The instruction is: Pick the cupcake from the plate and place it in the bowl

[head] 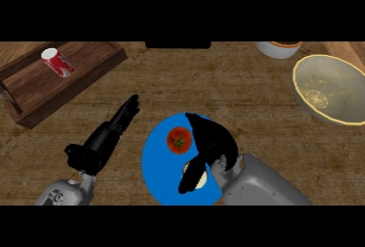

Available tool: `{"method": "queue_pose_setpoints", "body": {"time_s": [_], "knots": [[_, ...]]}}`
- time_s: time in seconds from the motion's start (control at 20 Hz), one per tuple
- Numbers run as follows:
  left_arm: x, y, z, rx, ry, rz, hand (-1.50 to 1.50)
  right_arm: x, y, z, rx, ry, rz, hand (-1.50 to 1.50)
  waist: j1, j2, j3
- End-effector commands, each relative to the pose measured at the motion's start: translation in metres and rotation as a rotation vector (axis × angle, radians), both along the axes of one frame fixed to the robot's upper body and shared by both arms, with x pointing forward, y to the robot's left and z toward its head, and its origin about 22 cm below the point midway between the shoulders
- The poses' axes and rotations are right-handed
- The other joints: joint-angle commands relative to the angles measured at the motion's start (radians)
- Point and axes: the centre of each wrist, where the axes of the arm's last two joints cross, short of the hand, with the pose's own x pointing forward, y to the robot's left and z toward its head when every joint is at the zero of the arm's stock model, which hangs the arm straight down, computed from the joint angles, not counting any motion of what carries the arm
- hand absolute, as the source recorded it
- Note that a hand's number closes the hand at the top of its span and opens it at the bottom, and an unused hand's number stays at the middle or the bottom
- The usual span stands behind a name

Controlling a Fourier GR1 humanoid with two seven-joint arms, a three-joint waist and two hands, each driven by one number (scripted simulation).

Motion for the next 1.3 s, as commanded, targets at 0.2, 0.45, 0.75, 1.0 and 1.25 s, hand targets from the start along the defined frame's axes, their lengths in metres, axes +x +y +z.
{"method": "queue_pose_setpoints", "body": {"time_s": [0.2,0.45,0.75,1.0,1.25], "knots": [[-0.004,-0.003,0.007,-0.002,-0.004,0.014,0.00,-0.009,0.034,0.005,-0.194,0.144,-0.050,-1.50,-0.005,-0.002,0.002],[0.011,-0.003,0.006,0.002,-0.004,0.014,0.00,-0.009,0.037,0.005,-0.208,0.088,-0.039,-1.50,-0.015,0.002,0.002],[-0.004,0.001,0.003,0.013,-0.003,0.014,0.00,-0.026,0.043,-0.011,-0.244,-0.021,-0.067,-1.50,-0.009,-0.001,0.002],[-0.003,-0.011,-0.002,0.001,0.004,0.016,0.00,-0.027,0.036,-0.039,-0.325,-0.050,-0.075,-1.50,-0.012,0.001,0.002],[0.009,-0.003,0.005,-0.009,-0.005,0.017,0.00,-0.027,0.035,-0.041,-0.352,-0.051,-0.110,-1.50,-0.015,0.003,0.002]]}}
